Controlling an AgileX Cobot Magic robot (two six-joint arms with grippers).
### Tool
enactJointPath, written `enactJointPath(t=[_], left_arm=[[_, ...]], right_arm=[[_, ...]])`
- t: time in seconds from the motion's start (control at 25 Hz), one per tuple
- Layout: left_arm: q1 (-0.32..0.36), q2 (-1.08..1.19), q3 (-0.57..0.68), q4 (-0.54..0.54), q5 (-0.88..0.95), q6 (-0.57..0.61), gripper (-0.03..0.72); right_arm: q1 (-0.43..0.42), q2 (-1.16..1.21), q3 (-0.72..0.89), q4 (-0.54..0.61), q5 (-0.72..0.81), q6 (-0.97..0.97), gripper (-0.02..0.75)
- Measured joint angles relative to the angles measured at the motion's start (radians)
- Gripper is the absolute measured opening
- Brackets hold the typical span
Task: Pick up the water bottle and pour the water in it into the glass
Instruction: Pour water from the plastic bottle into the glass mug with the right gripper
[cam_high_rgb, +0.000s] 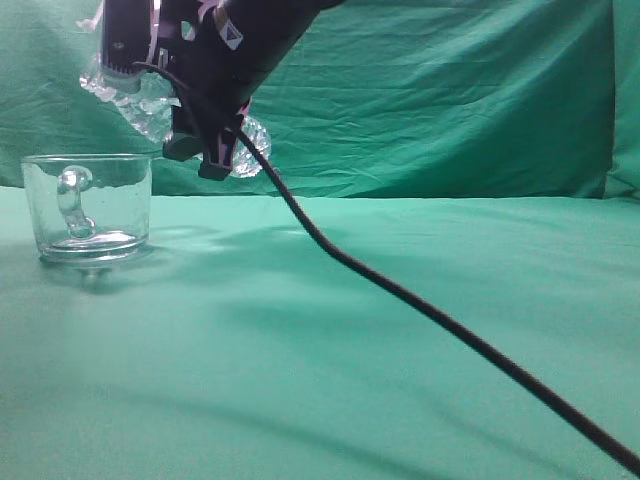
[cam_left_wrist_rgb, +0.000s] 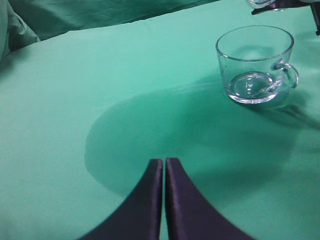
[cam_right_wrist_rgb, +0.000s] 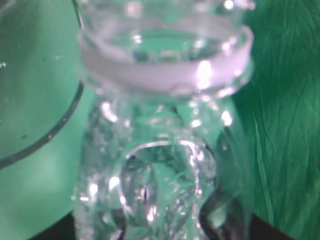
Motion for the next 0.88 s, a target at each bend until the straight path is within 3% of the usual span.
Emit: enactJointPath(t=[0.88], left_arm=[[0.000, 0.000, 0.000, 0.000, 0.000, 0.000, 0.000]], right_arm=[[0.000, 0.004, 0.000, -0.238, 0.019, -0.080, 0.305]])
